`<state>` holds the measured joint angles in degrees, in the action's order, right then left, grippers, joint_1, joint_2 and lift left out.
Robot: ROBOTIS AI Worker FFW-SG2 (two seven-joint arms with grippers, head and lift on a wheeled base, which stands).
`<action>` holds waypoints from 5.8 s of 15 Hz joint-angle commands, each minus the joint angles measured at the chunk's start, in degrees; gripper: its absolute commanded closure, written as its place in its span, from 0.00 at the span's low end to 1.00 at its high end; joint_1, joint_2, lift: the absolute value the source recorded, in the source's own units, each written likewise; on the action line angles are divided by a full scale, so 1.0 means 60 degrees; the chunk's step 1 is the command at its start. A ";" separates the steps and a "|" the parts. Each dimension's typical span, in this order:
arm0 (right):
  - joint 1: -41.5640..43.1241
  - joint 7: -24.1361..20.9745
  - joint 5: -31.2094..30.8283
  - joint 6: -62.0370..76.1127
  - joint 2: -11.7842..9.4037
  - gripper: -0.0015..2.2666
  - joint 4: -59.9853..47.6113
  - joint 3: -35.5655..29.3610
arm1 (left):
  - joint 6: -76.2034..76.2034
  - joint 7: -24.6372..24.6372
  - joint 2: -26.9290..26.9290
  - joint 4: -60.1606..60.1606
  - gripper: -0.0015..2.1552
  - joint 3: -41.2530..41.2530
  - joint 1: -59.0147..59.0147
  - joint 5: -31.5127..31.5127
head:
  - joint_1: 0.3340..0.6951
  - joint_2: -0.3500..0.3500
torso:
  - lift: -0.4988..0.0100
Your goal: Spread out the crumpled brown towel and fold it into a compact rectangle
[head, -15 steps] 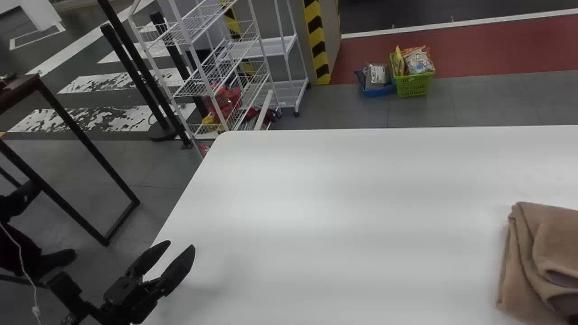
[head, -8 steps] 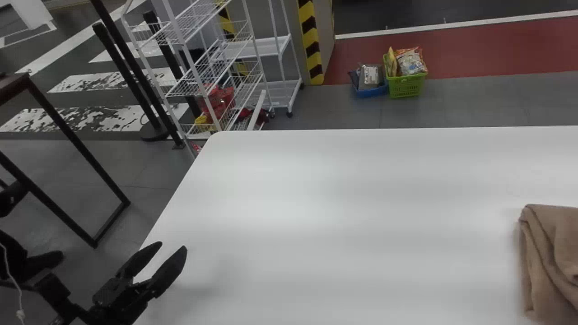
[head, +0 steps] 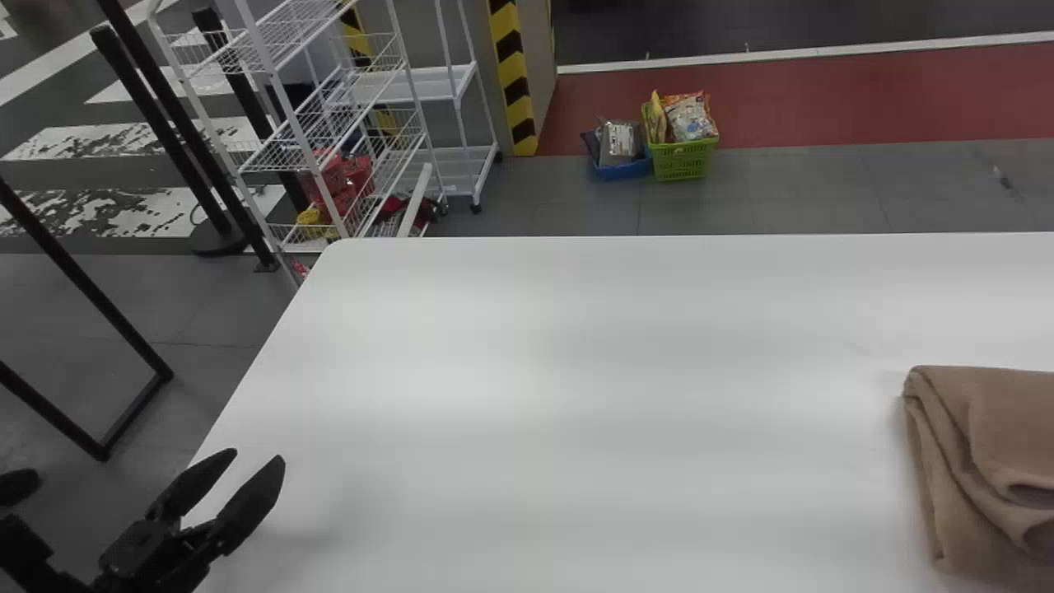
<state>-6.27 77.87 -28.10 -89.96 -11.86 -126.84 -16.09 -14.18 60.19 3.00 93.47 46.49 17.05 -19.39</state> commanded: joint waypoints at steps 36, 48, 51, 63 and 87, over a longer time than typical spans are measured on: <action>-0.0229 0.0075 -0.4735 1.0430 -0.2052 0.63 0.1848 0.2535 | 0.0084 0.0075 -0.0309 0.0168 0.02 0.0132 0.0235 -0.0064 | 1.00 0.78 | 0.73; -0.1943 0.0075 -0.4164 0.9727 -0.2126 0.63 -0.0671 0.1715 | 0.0084 0.0104 -0.0324 0.0154 0.02 0.0118 0.0235 -0.0064 | 1.00 0.80 | 0.73; -0.2397 0.0075 -0.4618 0.9785 -0.2140 0.63 -0.0950 0.1876 | 0.0084 0.0104 -0.0309 0.0154 0.02 0.0118 0.0235 -0.0064 | 1.00 0.81 | 0.73; -0.1503 0.0075 -0.3900 0.8350 -0.1554 0.63 -0.1155 0.2242 | -0.0004 0.0705 -0.0412 0.0666 0.03 -0.1816 0.0791 0.0024 | 1.00 0.69 | 0.73; -0.2089 0.0075 -0.5277 0.7852 -0.1818 0.63 -0.0744 0.3824 | 0.0172 0.0719 -0.0294 0.0725 0.05 -0.2109 0.0864 0.0346 | 1.00 0.65 | 0.73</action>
<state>-19.02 77.87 -59.75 -42.87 -23.16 -132.19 5.79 -13.23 64.50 1.22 97.84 33.83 22.28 -17.34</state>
